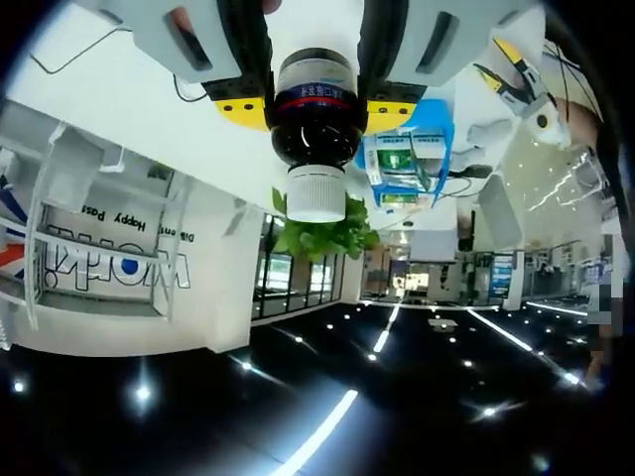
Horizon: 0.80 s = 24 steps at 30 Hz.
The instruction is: Rotate the medicine bottle to make it face forward pick up the medicine bottle inspect the drug traceability code place the medicine on the table
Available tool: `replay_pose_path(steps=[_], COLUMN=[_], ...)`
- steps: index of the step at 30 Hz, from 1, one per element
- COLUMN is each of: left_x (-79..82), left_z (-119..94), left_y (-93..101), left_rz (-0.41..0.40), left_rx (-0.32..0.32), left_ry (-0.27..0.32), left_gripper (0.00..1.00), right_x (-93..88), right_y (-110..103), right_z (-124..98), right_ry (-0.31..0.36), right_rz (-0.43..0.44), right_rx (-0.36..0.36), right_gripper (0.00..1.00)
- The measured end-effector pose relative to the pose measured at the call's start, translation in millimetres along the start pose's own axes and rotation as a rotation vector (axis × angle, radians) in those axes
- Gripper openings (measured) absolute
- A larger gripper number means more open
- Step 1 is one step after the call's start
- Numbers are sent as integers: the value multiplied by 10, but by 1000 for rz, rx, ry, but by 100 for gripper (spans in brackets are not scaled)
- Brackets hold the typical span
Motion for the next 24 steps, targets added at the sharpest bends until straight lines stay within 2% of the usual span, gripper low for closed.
replay_pose_path(steps=[2, 5, 13, 18, 24], left_x=[2, -1, -3, -2, -1], left_z=[-2, -3, -4, -6, -4], left_y=[7, 7, 8, 8, 5], left_rz=[0, 0, 0, 0, -1], left_rx=[-2, -2, -2, -2, 0], left_ry=[0, 0, 0, -2, -3], left_gripper=[27, 27, 27, 27, 27], right_x=[-65, -150, -404, -534, -685], right_y=[45, -32, -31, -117, -236], right_z=[66, 109, 250, 306, 364], right_ry=[1, 6, -9, -4, -17], right_rz=[7, 14, 27, 45, 14], right_rx=[6, 16, 41, 56, 91], right_gripper=[28, 28, 28, 28, 28])
Point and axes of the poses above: the point that each gripper's makers call its tool centre point, and the gripper's own axes: z roughly forward along the fingers, y roughly to its right, x roughly out of its top, the point moved 8 cm from there along -z, roughly backward along the fingers, and after that the axes turned 14 degrees about -z, right-handed, at the moved point
